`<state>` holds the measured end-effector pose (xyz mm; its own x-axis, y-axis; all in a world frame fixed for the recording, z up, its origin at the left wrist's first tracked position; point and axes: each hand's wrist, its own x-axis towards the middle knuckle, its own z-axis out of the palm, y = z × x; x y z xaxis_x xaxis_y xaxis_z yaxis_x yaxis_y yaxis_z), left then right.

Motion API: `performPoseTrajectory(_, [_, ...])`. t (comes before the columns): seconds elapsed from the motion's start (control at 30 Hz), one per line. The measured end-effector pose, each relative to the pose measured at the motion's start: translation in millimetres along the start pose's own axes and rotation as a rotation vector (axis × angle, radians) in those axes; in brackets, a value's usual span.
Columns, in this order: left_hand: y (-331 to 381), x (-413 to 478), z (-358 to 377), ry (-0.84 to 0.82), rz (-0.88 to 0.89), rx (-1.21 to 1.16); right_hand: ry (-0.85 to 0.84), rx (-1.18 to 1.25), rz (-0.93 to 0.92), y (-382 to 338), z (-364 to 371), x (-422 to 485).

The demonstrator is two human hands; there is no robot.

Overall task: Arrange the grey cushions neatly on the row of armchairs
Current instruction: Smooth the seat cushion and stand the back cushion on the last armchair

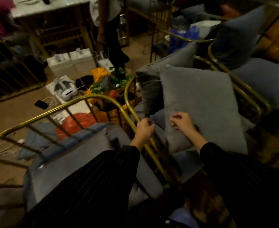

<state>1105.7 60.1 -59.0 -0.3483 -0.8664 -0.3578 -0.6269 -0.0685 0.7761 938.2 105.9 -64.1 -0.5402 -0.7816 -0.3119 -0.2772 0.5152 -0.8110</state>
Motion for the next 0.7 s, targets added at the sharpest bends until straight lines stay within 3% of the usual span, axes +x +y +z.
performPoseTrajectory(0.13, [68.3,40.2,56.0,0.012,0.021,0.017,0.187,0.020,-0.045,11.3,-79.6,42.0])
performPoseTrajectory(0.23, [101.1,74.6,92.9,0.073,-0.067,0.004,0.245,-0.140,-0.086,25.9,-140.0,76.5])
performPoseTrajectory(0.4, [120.9,100.8,123.5,0.237,-0.271,-0.058,0.171,-0.201,0.081,63.1,-215.6,125.2])
performPoseTrajectory(0.5, [120.2,105.6,126.9,0.258,-0.321,-0.142,0.083,-0.058,0.230,81.1,-236.1,150.2])
performPoseTrajectory(0.7, [115.5,113.1,129.5,0.207,-0.331,-0.473,-0.044,0.256,0.297,106.8,-250.3,174.9])
